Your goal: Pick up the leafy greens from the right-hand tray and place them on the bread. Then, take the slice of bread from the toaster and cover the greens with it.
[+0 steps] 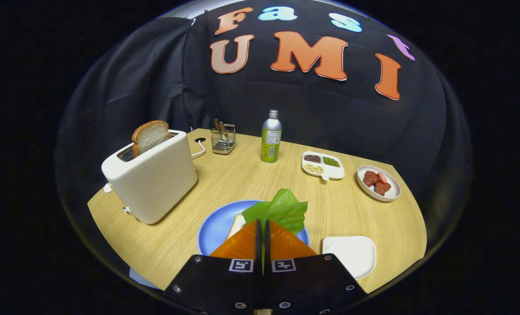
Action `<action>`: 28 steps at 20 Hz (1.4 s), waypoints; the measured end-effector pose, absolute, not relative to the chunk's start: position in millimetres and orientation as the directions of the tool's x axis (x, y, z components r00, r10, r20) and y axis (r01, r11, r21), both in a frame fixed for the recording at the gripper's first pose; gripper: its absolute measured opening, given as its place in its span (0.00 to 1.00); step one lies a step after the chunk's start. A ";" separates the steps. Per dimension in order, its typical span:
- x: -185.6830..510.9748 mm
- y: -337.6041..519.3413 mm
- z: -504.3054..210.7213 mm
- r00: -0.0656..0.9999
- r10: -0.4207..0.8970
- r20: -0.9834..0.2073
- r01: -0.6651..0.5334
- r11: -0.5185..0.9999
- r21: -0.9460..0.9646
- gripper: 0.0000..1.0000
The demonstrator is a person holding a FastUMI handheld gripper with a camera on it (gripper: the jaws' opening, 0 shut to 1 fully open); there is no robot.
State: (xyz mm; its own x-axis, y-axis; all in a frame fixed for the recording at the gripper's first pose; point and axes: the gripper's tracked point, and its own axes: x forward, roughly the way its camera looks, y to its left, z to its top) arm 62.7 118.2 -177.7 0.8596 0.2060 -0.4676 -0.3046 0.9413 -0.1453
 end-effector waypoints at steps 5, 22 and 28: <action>68.6 132.5 -192.2 0.831 0.237 -0.503 -0.340 0.932 -0.122 0.01; 87.4 124.3 -223.9 0.793 0.240 -0.560 -0.336 0.939 -0.073 0.02; 99.7 132.3 -197.4 0.814 0.246 -0.527 -0.320 0.946 -0.053 0.21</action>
